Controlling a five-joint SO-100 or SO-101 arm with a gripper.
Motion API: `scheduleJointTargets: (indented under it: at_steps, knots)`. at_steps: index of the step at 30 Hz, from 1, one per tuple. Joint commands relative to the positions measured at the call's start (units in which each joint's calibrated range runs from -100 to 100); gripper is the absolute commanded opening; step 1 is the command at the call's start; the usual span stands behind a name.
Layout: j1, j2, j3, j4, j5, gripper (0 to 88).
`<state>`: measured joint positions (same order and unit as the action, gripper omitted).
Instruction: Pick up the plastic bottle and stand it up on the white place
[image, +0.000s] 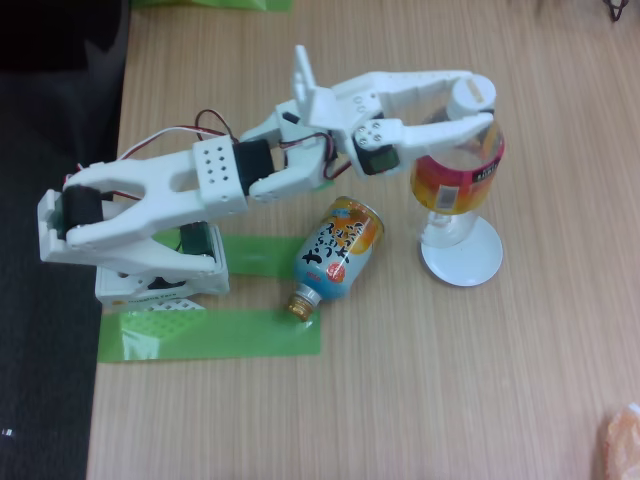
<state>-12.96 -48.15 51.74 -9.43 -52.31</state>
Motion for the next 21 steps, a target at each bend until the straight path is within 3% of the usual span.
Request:
scheduleJointTargets:
  at_steps: [1,5,21]
  knots:
    - [-0.1,-2.1,-0.3,-0.9,2.4,5.8]
    - [-0.1,-2.0,0.9,-0.9,4.6,5.8]
    - [-6.1,0.5,2.4,-0.9,4.7,5.8]
